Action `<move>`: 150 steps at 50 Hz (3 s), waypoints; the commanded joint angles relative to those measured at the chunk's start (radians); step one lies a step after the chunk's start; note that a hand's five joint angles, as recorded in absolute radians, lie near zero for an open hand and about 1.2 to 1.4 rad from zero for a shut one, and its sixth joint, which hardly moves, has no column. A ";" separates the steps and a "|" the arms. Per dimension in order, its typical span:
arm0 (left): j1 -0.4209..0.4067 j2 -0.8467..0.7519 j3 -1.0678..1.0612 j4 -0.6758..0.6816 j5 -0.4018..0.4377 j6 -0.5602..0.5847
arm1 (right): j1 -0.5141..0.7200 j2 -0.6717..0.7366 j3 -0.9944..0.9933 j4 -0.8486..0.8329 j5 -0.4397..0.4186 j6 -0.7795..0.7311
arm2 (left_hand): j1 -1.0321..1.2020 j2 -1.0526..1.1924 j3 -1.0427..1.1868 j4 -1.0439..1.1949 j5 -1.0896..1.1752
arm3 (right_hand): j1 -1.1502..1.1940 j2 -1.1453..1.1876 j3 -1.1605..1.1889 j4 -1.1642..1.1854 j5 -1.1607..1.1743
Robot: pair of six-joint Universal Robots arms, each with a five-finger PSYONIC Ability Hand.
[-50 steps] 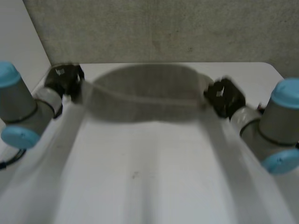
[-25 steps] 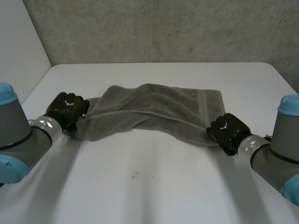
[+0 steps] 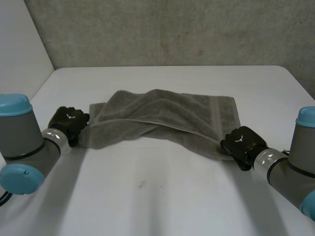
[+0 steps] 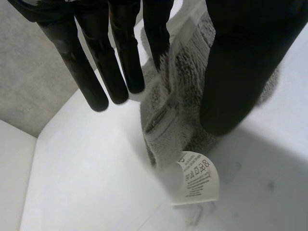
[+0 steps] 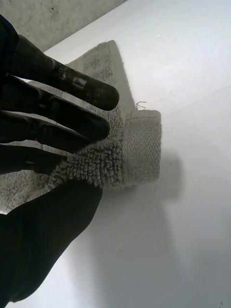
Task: Fold the towel.
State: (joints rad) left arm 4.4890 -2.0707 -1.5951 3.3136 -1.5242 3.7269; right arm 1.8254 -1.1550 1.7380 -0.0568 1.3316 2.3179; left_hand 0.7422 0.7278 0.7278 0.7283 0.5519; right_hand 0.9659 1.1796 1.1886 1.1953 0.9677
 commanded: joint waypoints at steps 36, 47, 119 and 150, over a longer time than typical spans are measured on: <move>0.070 0.647 0.020 -0.016 0.073 -0.045 | -0.219 -0.385 -0.580 0.563 -0.097 0.097 | 0.654 0.668 0.668 0.668 0.670 | 0.430 0.217 0.208 0.201 0.254; 0.035 0.232 0.127 -0.039 0.065 -0.053 | -0.134 -0.076 -0.632 0.533 -0.026 0.024 | 0.654 0.668 0.668 0.668 0.670 | 0.430 0.217 0.208 0.201 0.254; 0.096 0.522 -0.226 -0.200 0.180 -0.015 | -0.152 -0.316 -0.196 0.427 -0.003 -0.164 | 0.654 0.668 0.668 0.668 0.670 | 0.430 0.217 0.208 0.201 0.254; -0.048 -0.390 0.607 -0.022 -0.005 -0.012 | 0.009 0.353 -0.456 -0.348 0.195 -0.100 | 0.230 0.245 0.245 0.244 0.246 | -0.591 -0.805 -0.814 -0.821 -0.767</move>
State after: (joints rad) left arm 4.4465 -2.4117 -1.0389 3.2923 -1.5325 3.7100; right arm 1.8272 -0.8477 1.3021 -0.3643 1.5189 2.2181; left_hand 1.1911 1.2168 1.2153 1.2179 1.0366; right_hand 0.9546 1.1259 1.1309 1.1324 0.9400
